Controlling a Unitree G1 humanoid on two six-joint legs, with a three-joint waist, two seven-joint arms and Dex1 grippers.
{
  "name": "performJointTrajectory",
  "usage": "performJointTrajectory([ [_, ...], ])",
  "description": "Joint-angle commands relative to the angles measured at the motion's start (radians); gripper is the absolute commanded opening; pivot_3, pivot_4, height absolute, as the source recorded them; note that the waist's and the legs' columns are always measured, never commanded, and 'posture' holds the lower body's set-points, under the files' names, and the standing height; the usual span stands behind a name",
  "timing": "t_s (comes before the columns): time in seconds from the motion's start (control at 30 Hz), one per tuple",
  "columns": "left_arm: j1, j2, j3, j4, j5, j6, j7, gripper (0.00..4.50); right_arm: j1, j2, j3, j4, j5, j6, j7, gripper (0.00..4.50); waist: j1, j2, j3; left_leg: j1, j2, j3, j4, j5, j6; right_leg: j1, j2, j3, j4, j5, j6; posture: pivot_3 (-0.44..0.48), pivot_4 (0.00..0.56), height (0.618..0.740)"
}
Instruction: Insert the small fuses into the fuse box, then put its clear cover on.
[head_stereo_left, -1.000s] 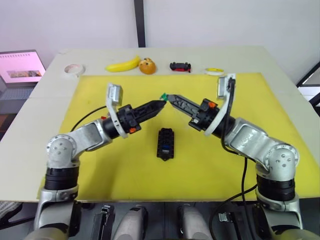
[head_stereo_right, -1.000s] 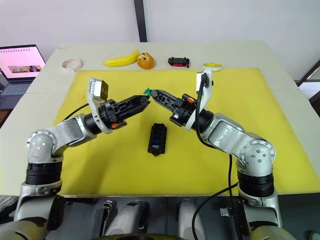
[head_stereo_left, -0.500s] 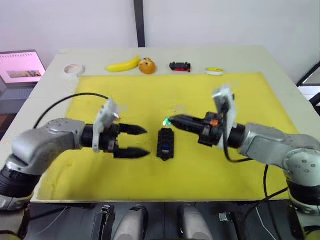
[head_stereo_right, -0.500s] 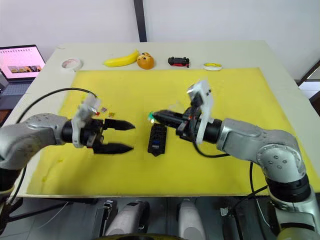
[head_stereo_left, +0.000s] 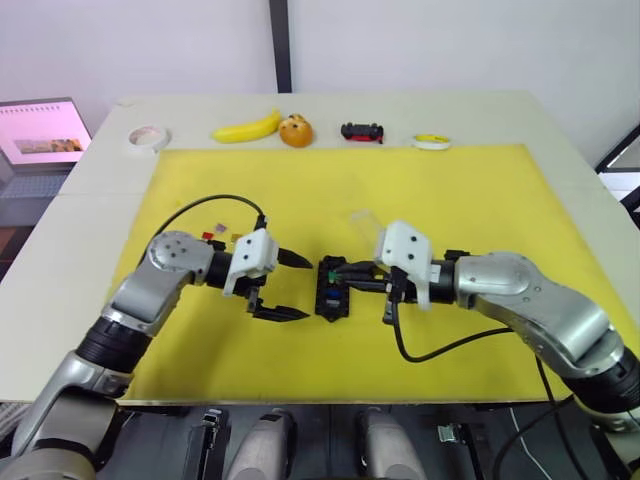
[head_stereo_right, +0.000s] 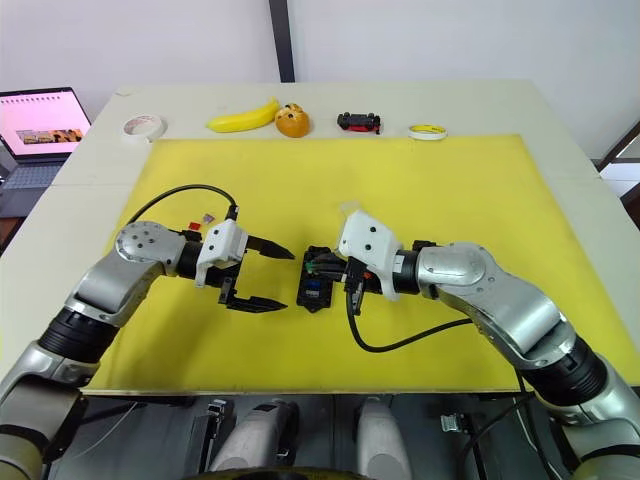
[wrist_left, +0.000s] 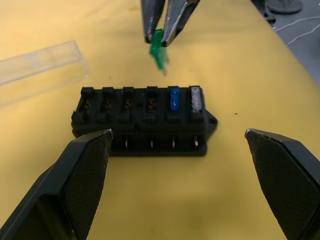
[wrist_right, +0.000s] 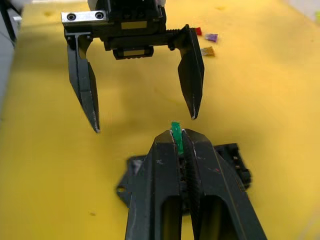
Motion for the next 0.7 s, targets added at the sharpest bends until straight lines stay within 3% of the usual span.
performJointTrajectory([
  [0.03,-0.026,-0.024,0.016,0.002,0.021,-0.004,0.012,4.47,-0.008,0.030,-0.005,0.018,-0.081,-0.070,0.047,0.00,0.001,0.000,0.000,0.000,0.000,0.000,0.000,0.000,0.000,0.000,0.000,0.000,0.000,0.000,0.000,0.000,0.150,0.740],
  [0.7,-0.031,-0.051,0.027,-0.012,0.047,0.026,0.007,4.47,0.012,0.131,-0.008,0.097,-0.266,-0.163,0.181,0.00,0.000,0.000,0.000,0.000,0.000,-0.001,0.004,0.003,-0.006,0.000,0.000,0.000,0.004,0.000,0.000,0.000,0.150,0.740],
])
